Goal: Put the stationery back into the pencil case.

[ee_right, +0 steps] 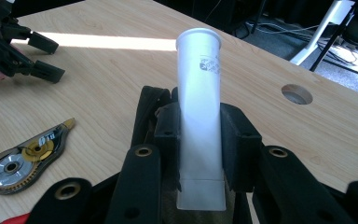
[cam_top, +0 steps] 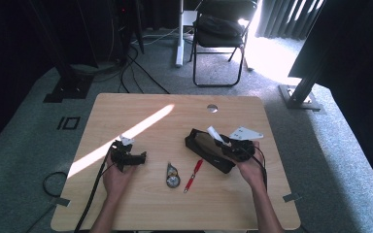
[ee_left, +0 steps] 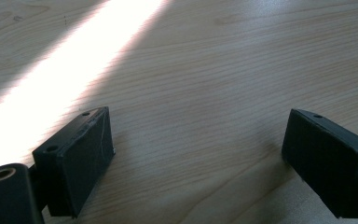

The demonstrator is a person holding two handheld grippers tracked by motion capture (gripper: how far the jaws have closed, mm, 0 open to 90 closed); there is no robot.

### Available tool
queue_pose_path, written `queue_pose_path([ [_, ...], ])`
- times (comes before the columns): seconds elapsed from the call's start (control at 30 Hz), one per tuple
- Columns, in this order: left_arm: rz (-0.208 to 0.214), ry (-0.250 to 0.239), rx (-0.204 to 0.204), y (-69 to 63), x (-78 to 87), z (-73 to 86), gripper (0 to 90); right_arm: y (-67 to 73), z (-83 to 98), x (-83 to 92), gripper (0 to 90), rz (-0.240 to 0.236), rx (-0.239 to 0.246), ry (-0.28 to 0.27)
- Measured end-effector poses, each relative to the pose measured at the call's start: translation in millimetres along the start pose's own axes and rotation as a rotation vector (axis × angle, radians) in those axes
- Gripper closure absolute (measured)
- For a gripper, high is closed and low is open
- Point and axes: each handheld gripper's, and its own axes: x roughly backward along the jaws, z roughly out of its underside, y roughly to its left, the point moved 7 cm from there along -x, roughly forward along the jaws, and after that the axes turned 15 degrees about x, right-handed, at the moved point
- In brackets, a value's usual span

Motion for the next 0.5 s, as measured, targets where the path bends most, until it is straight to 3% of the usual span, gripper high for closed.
queue_pose_path([
  [0.5,0.000,0.000,0.000,0.0,0.0,0.0,8.9,-3.5,4.5,-7.7,70.8,0.000,-0.011,0.020],
])
